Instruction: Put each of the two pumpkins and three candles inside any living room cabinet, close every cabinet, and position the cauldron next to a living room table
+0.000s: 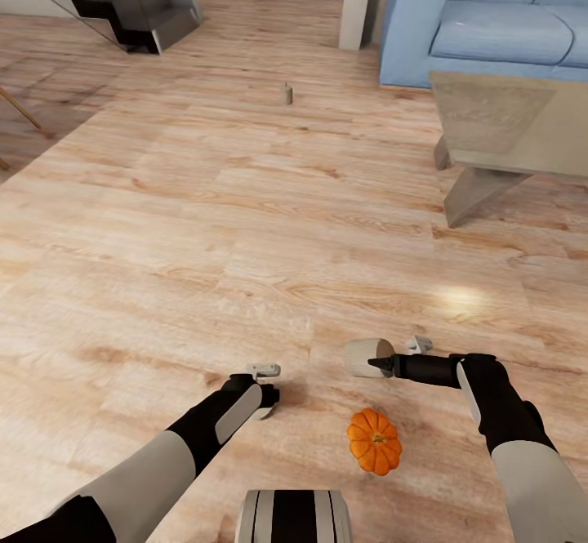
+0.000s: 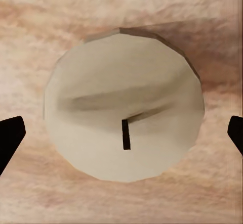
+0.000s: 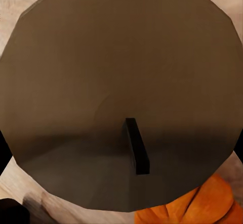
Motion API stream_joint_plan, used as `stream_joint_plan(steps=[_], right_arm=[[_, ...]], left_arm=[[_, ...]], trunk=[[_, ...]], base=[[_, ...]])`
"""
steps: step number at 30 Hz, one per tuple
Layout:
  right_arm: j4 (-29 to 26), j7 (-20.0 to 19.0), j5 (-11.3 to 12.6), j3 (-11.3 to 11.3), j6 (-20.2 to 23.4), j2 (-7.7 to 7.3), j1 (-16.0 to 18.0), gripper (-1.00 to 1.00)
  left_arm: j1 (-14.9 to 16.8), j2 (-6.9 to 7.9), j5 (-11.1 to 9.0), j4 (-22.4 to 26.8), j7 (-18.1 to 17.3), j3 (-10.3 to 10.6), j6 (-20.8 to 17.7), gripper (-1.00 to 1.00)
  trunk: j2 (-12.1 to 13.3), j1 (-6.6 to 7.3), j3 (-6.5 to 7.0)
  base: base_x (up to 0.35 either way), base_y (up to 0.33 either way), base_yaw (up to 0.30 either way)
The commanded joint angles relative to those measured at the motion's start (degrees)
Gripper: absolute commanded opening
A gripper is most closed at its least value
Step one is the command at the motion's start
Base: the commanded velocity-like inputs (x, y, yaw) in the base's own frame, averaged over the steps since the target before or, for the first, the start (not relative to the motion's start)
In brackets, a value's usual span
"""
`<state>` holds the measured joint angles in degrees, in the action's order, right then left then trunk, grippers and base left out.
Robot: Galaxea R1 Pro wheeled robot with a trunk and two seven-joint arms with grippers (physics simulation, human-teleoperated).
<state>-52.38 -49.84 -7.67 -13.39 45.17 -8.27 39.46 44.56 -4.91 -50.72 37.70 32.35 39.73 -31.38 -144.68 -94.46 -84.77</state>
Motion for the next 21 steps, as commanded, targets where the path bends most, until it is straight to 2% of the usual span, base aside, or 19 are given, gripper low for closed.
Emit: stream_joint_plan(steps=[1, 7, 9, 11, 12, 16, 21], right_arm=[[0.0, 0.01, 0.03, 0.01, 0.01, 0.0, 0.0, -1.0], [0.0, 0.01, 0.03, 0.03, 0.01, 0.01, 0.0, -1.0], [0.66, 0.09, 0.1, 0.18, -0.63, 0.64, 0.0, -1.0], [1.31, 0.09, 0.1, 0.18, -0.81, 0.64, 0.0, -1.0], [1.64, 0.09, 0.1, 0.19, -0.75, 0.57, 0.0, -1.0], [2.95, 0.09, 0.12, 0.15, -0.77, 0.64, 0.0, -1.0], [3.92, 0.09, 0.11, 0.12, -0.86, 0.7, 0.0, -1.0]], left_arm=[[0.0, 0.0, -0.01, 0.0, 0.0, 0.0, 0.0, 1.0], [0.0, -0.01, 0.01, 0.0, -0.09, 0.0, 0.0, 1.0], [0.0, 0.64, -0.03, 0.65, 0.56, -0.65, -0.66, 1.0], [0.0, 1.29, -0.03, 1.29, 0.61, -1.29, -1.31, 1.0], [0.03, 1.42, 0.01, 1.61, 0.61, -0.98, -1.62, 1.0], [0.09, 0.27, 0.17, 2.9, 0.61, 0.05, -0.27, 1.0], [0.09, 0.17, 0.25, 3.16, 0.61, 0.17, 1.34, 1.0]], trunk=[[-0.01, -0.03, -0.22], [-0.09, -0.18, -1.55], [-0.1, -0.18, -1.54], [-0.1, -0.18, -1.54], [-0.1, -0.18, -1.54], [-0.1, -0.18, -1.54], [-0.1, -0.18, -1.54]], base=[[0.0, 0.0, 0.0], [0.0, 0.0, 0.0], [0.0, 0.0, 0.0], [0.0, 0.0, 0.0], [0.0, 0.0, 0.0], [0.0, 0.0, 0.0], [0.0, 0.0, 0.0]])
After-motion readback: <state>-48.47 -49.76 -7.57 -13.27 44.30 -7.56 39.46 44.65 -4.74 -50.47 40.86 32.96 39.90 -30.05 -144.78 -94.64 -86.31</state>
